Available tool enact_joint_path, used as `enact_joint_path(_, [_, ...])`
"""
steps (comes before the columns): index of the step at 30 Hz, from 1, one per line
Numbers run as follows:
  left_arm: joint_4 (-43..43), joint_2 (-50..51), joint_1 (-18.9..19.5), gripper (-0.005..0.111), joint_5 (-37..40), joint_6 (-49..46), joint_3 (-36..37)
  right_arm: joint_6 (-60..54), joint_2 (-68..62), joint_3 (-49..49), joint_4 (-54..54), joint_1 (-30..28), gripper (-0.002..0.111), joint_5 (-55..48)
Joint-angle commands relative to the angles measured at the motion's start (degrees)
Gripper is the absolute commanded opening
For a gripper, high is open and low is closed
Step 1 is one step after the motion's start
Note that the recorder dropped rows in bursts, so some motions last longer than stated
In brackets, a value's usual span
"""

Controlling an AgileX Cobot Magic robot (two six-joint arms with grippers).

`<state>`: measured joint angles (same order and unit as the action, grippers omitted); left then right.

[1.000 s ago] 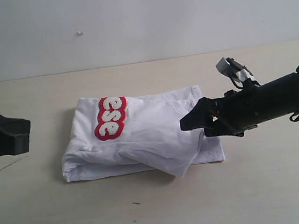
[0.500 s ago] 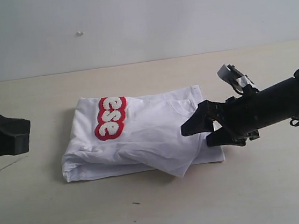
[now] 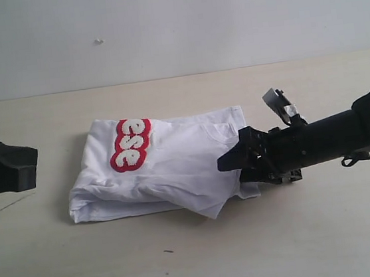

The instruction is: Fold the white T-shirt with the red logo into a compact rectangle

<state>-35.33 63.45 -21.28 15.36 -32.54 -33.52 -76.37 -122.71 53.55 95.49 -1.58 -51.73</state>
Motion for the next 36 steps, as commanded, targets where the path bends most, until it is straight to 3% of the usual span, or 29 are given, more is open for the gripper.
enact_joint_path(1, [-0.55,-0.38,0.06,0.0,-0.25,0.21,0.31,-0.01,-0.56,0.47,-0.67,0.25,0.031,-0.22])
enact_joint_path(4, [-0.55,-0.38,0.06,0.0,-0.12,0.21,0.31,2.08,-0.21,0.56,-3.03,0.25,0.016,-0.48])
enact_joint_path(9, [-0.55,-0.38,0.06,0.0,0.31,0.21,0.31,5.06,1.74,0.56,-7.49,0.25,0.0,-0.62])
enact_joint_path(20, [-1.13,-0.38,0.06,0.0,0.76,0.21,0.31,7.65,8.37,1.41,-8.03,0.25,0.0,6.1])
enact_joint_path(36, [-1.1,-0.38,0.06,0.0,0.87,0.21,0.31,10.07,8.05,16.35,-9.91,0.25,0.0,12.17])
